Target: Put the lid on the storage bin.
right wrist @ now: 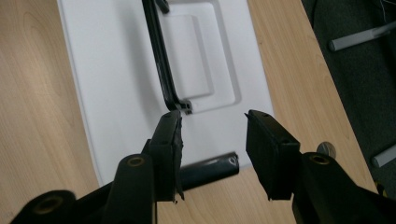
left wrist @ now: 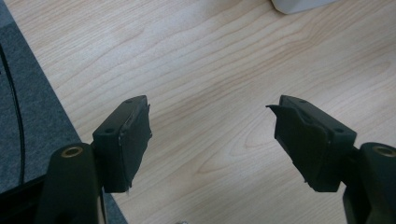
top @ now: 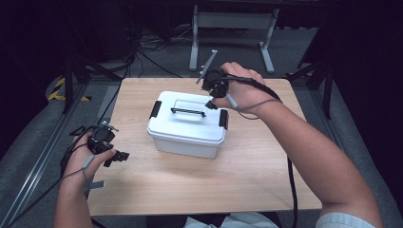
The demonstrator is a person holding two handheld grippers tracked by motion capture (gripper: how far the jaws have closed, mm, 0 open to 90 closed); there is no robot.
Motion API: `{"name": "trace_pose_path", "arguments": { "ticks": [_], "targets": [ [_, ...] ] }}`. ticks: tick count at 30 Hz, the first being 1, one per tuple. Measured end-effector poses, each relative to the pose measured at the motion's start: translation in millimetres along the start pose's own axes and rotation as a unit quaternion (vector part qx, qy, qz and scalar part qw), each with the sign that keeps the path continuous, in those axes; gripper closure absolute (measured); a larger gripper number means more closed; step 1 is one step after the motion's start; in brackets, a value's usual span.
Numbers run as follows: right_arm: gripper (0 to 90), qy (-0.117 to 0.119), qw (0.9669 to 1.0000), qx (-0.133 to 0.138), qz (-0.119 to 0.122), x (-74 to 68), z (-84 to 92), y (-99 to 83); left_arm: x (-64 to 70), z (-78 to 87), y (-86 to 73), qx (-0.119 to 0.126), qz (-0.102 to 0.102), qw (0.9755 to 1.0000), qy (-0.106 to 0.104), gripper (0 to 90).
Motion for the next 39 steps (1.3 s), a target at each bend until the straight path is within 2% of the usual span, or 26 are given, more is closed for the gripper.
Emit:
{"name": "trace_pose_path", "arguments": {
  "ticks": [3, 7, 10, 11, 14, 17, 19, 24, 27, 30, 33, 39],
  "targets": [
    [56.3, -0.006, 0.9998, 0.005, -0.018, 6.5, 6.2, -13.2, 1.2, 0.7, -1.5, 0.003, -0.002, 1.0000, 0.000, 27.4],
    [56.0, -0.012, 0.9992, 0.004, -0.039, 15.0, 13.4, -30.2, 3.4, 1.4, -3.7, -0.005, -0.004, 1.0000, -0.001, 27.4],
    [55.5, -0.018, 0.9988, 0.004, -0.046, 19.2, 17.2, -38.4, 3.6, 2.0, -4.7, -0.003, -0.001, 1.0000, -0.001, 27.5],
    [54.3, -0.023, 0.9979, 0.009, -0.060, 22.6, 21.8, -46.6, 3.0, 2.4, -5.4, -0.003, 0.000, 1.0000, -0.001, 27.5],
    [53.9, -0.024, 0.9971, 0.013, -0.072, 24.7, 25.3, -56.4, -0.3, 0.7, -7.9, -0.005, 0.006, 1.0000, 0.002, 27.5],
    [53.7, -0.032, 0.9958, 0.003, -0.085, 29.3, 29.1, -77.2, -3.3, -1.3, -10.5, -0.003, 0.010, 0.9999, 0.008, 27.4],
    [53.7, -0.033, 0.9955, 0.002, -0.089, 30.3, 30.0, -81.0, -3.2, -0.6, -11.9, -0.002, 0.010, 0.9999, 0.009, 27.3],
    [53.3, -0.041, 0.9920, -0.001, -0.119, 37.1, 34.4, -110.5, -1.8, 1.2, -13.7, 0.002, 0.011, 0.9999, 0.006, 26.9],
    [52.9, -0.043, 0.9910, -0.003, -0.127, 38.7, 34.6, -119.8, -1.5, 1.2, -13.7, 0.000, 0.012, 0.9999, 0.004, 26.5],
    [52.0, -0.048, 0.9888, -0.002, -0.141, 41.4, 36.0, -134.9, -2.0, 0.7, -9.7, 0.002, 0.006, 0.9999, 0.010, 26.3],
    [51.0, -0.051, 0.9870, 0.000, -0.152, 42.7, 35.8, -148.1, 1.3, -1.1, -5.4, 0.000, 0.003, 1.0000, 0.003, 26.4],
    [50.2, -0.051, 0.9824, 0.000, -0.180, 41.3, 33.5, -175.9, 3.2, -4.1, 0.0, -0.006, -0.005, 1.0000, 0.003, 26.3]
  ]
}}
Point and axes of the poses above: each handheld gripper's, and its own axes: z roughly backward along the jaws, y roughly out of its top, x roughly to its right, the point moved 6 cm from there along -z, roughly forward along the jaws, and after that the axes turned 5 degrees about z, right-handed, at the moved point
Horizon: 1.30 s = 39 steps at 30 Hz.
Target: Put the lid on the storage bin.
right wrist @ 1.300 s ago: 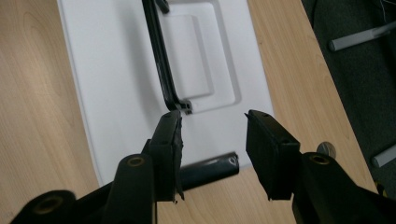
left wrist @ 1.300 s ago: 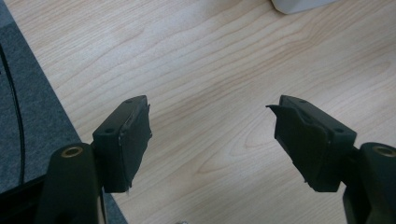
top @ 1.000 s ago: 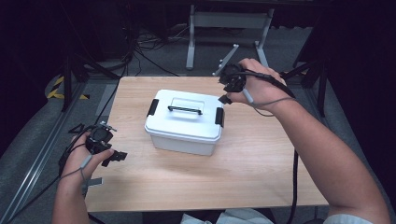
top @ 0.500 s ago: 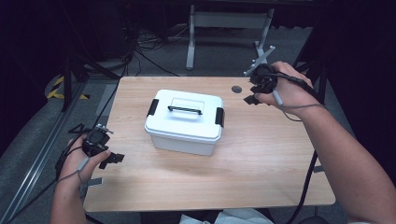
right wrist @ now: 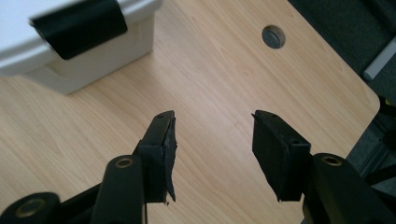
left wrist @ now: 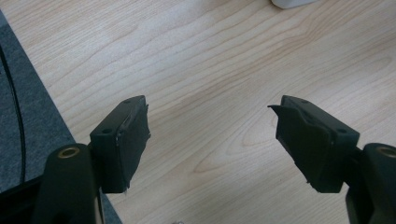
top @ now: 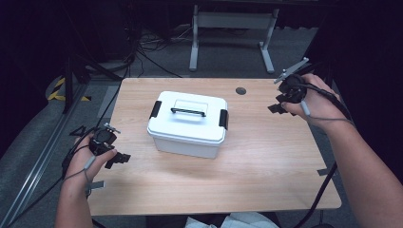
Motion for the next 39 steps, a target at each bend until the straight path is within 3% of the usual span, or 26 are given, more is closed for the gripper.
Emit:
{"name": "trace_pose_path", "arguments": {
  "ticks": [2, 9, 12, 18, 22, 25, 30, 39],
  "targets": [
    [50.2, -0.009, 0.9999, -0.006, -0.007, 4.7, -3.5, -12.2, -0.3, -0.6, 0.7, -0.001, -0.004, 1.0000, -0.001, 26.3],
    [49.1, -0.002, 0.9992, -0.012, -0.039, 15.2, -17.7, -47.2, -3.9, -0.2, -2.1, -0.001, 0.007, 1.0000, 0.005, 26.2],
    [47.2, -0.010, 0.9985, -0.019, -0.049, 19.6, -24.8, -59.3, -3.7, -1.2, -4.3, -0.003, 0.011, 0.9999, 0.006, 26.1],
    [46.3, -0.001, 0.9973, -0.027, -0.069, 18.3, -41.8, -77.8, -2.7, -3.0, -3.6, -0.006, 0.009, 0.9999, 0.008, 26.1],
    [44.7, -0.015, 0.9973, -0.023, -0.068, 18.4, -53.6, -89.1, -1.3, -7.9, -2.5, -0.014, 0.004, 0.9998, 0.012, 26.2],
    [44.8, -0.017, 0.9974, -0.019, -0.068, 16.4, -65.1, -98.3, 0.0, -10.8, -1.8, -0.022, 0.004, 0.9997, 0.013, 26.2],
    [43.7, 0.009, 0.9969, -0.010, -0.078, 2.8, -87.3, -112.0, 5.0, -16.0, -0.7, -0.034, 0.001, 0.9993, 0.019, 26.2],
    [40.4, 0.035, 0.9958, -0.029, -0.080, -15.7, -120.1, -130.1, 20.0, -18.2, 1.8, -0.034, -0.023, 0.9990, 0.019, 25.2]
  ]
}}
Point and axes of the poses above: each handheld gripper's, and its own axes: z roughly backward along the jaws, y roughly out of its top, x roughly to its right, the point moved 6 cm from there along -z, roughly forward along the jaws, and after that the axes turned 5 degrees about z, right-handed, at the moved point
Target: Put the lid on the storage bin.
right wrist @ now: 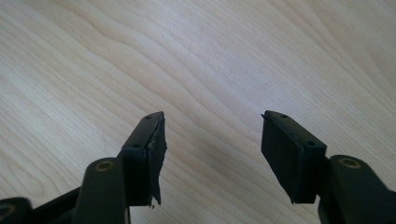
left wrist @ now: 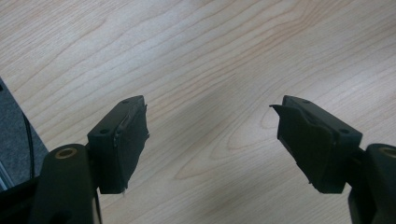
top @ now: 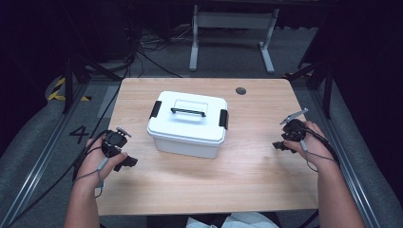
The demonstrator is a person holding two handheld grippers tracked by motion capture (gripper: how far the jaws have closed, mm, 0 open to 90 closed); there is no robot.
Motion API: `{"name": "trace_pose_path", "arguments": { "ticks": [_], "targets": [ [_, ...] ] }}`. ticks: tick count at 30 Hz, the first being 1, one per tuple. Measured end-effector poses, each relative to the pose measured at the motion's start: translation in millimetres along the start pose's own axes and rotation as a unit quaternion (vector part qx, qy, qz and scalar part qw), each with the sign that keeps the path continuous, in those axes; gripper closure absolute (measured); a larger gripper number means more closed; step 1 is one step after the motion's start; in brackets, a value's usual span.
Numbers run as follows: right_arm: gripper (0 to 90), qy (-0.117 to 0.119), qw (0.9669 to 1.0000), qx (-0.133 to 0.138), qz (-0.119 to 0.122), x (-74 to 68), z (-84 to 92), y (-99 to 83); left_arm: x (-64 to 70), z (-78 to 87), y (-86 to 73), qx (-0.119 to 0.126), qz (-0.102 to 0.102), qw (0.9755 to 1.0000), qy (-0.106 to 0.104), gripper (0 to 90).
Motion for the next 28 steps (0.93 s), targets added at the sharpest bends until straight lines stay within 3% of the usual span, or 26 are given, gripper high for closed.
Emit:
{"name": "trace_pose_path", "arguments": {
  "ticks": [6, 8, 12, 17, 28],
  "targets": [
    [39.2, -0.002, 1.0000, -0.007, 0.001, -0.1, -5.2, -6.4, 5.9, -3.7, 1.2, 0.002, -0.007, 0.9999, -0.010, 24.1],
    [39.2, 0.006, 0.9999, -0.011, -0.002, -3.0, -10.7, -9.6, 4.7, -4.2, 2.2, 0.001, -0.017, 0.9998, -0.004, 24.0],
    [39.3, 0.010, 0.9998, -0.017, -0.005, -4.5, -19.4, -14.2, 8.2, -7.5, 2.1, -0.005, -0.012, 0.9998, -0.017, 23.7],
    [39.1, 0.015, 0.9996, -0.023, -0.010, -4.3, -31.8, -19.8, 8.1, -9.2, 5.1, -0.006, -0.015, 0.9997, -0.016, 23.7],
    [38.8, 0.015, 0.9997, -0.007, -0.020, -2.0, -29.4, -22.2, 9.8, -12.0, 9.1, -0.004, -0.022, 0.9996, -0.018, 23.9]
  ]
}}
Point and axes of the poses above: each handheld gripper's, and its own axes: z roughly backward along the jaws, y roughly out of its top, x roughly to its right, the point moved 6 cm from there along -z, roughly forward along the jaws, and after that the axes turned 5 degrees about z, right-handed, at the moved point
